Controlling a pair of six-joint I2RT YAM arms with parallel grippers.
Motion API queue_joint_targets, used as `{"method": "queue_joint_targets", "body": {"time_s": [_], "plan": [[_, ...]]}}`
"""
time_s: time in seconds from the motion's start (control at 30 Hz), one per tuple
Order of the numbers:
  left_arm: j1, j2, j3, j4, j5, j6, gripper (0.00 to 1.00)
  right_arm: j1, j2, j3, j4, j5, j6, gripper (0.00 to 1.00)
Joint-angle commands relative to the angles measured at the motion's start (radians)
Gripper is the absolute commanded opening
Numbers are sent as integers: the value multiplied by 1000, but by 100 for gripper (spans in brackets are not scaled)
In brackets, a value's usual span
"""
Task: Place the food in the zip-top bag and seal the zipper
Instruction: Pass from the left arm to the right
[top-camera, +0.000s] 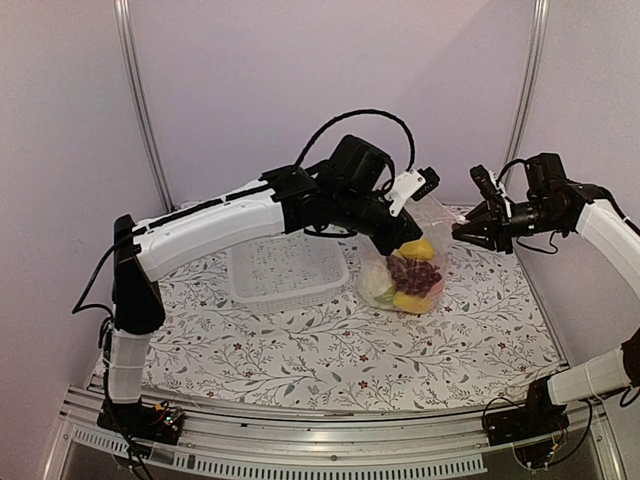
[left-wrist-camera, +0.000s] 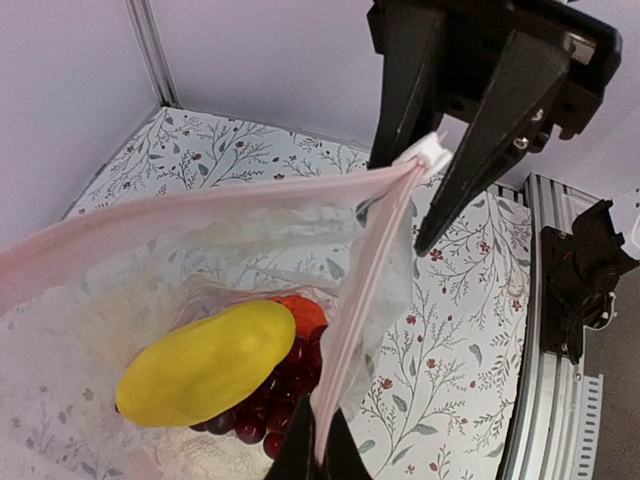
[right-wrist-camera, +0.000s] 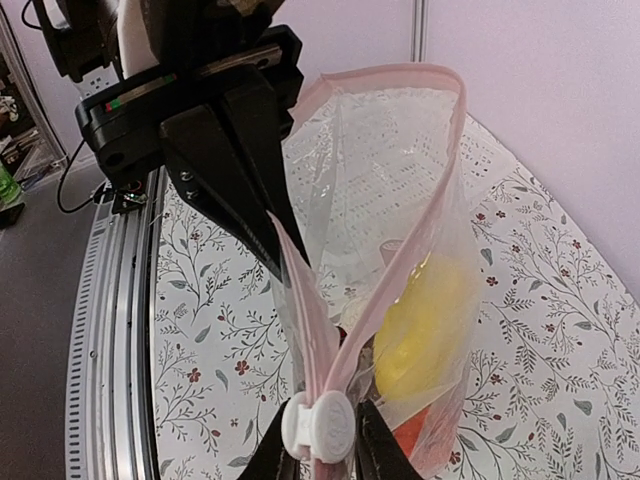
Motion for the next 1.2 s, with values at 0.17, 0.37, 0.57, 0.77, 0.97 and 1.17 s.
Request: {"method": "queue_joint_targets", "body": {"time_s": [0.17,0.37,0.57,0.77,0.97,1.17], "plan": [[18,-33,27,32,8,-15,0,6,-43,-27,44,26,30,15],[19,-34,24,33,9,-16,0,6,-45,-31,67,46,56,7],[21,-35,22,22,0,-9,0,7,-51,-9,50,65,54,1],[20,-78,22,0,75,72,23,11,-67,22,-8,78,17,0],[-10,-131,2,89,138,136,48,24,-61,88,-82,105,-68,0],[-27,-102,24,183,88,178,60,38,-32,168,-159,123,-115,0]]}}
